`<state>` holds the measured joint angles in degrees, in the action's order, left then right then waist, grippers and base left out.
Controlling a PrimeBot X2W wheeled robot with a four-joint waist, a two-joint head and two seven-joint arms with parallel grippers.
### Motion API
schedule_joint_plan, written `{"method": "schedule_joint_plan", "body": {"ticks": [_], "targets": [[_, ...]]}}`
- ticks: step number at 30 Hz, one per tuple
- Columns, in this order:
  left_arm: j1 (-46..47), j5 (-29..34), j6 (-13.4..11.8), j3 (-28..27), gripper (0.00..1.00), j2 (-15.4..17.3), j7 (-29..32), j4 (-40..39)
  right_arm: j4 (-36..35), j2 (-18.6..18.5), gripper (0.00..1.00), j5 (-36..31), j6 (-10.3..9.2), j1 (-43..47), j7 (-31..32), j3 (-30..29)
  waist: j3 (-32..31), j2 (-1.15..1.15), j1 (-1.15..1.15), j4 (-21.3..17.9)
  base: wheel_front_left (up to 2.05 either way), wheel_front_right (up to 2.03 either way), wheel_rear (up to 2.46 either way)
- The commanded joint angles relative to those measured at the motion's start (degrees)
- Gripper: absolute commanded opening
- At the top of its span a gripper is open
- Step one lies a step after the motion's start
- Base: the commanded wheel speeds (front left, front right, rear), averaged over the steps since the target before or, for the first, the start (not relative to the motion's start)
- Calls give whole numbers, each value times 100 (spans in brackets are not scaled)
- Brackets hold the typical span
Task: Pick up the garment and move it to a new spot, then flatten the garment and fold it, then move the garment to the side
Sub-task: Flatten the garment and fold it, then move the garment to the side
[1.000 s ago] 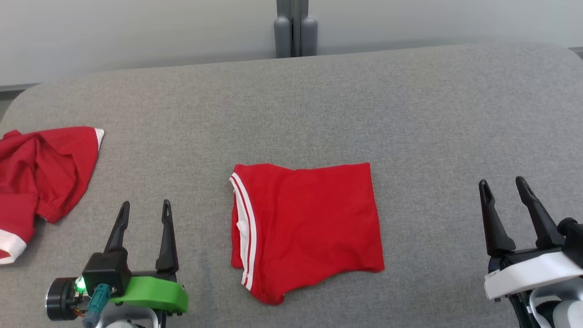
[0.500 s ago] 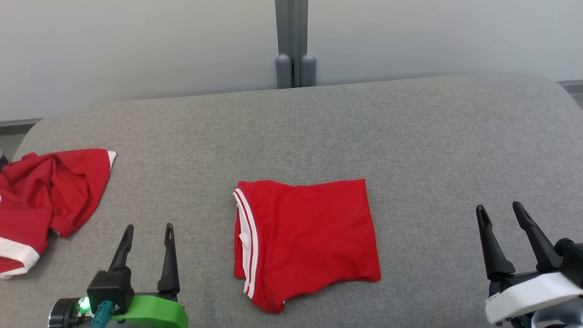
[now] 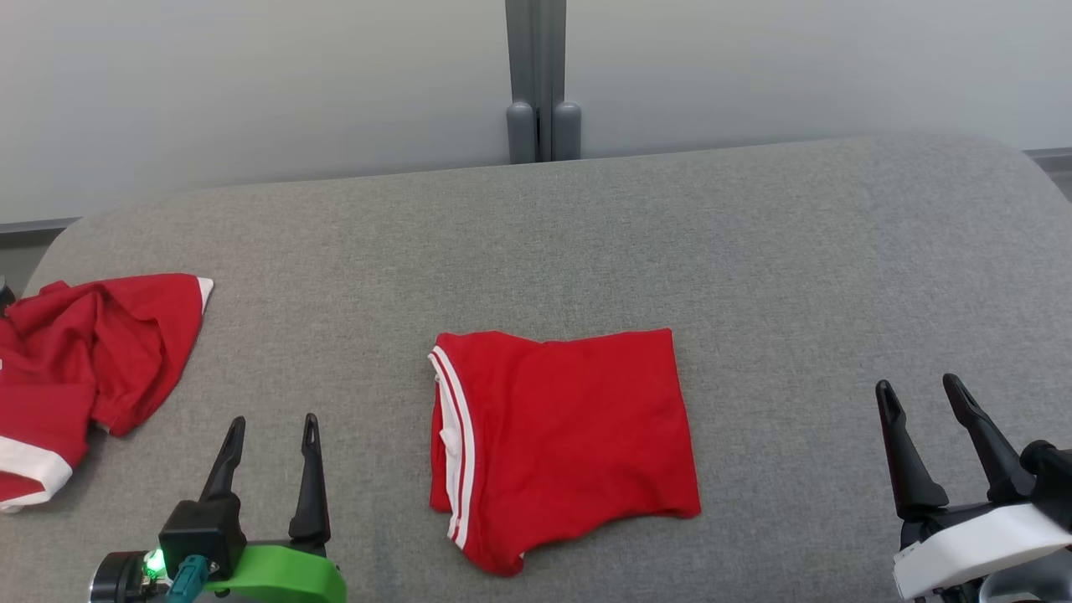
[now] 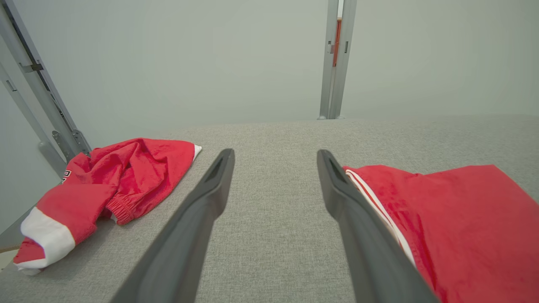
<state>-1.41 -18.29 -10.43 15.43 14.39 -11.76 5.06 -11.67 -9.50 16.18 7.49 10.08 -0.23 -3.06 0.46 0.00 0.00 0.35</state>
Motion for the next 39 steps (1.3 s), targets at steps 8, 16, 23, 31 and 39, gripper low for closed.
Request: {"method": "schedule_joint_plan", "body": {"ticks": [8, 16, 23, 31, 39], "targets": [[264, -13, -26, 24, 100, 20, -94, -62, 10, -95, 100, 22, 0, -122, 36, 37, 228, 0, 0, 141, 0, 0, 0], [935, 100, 55, 82, 100, -104, -208, -235, 534, -330, 100, 210, 0, -790, 135, 679, 1113, 0, 0, 510, 0, 0, 0], [1419, 166, 137, 146, 100, -352, -310, -136, 1701, -437, 100, 465, 0, -1603, 63, 1431, 1726, 0, 0, 825, 0, 0, 0], [1691, 284, 255, 85, 100, -483, -343, 22, 2912, -472, 73, 894, 0, -2187, 194, 1936, 1883, 0, 0, 954, 0, 0, 0], [1605, 452, 291, -67, 100, -438, -341, -165, 2829, -723, 0, 1234, -6, -2448, -45, 2230, 1887, 0, 0, 470, 0, 0, 0]]}}
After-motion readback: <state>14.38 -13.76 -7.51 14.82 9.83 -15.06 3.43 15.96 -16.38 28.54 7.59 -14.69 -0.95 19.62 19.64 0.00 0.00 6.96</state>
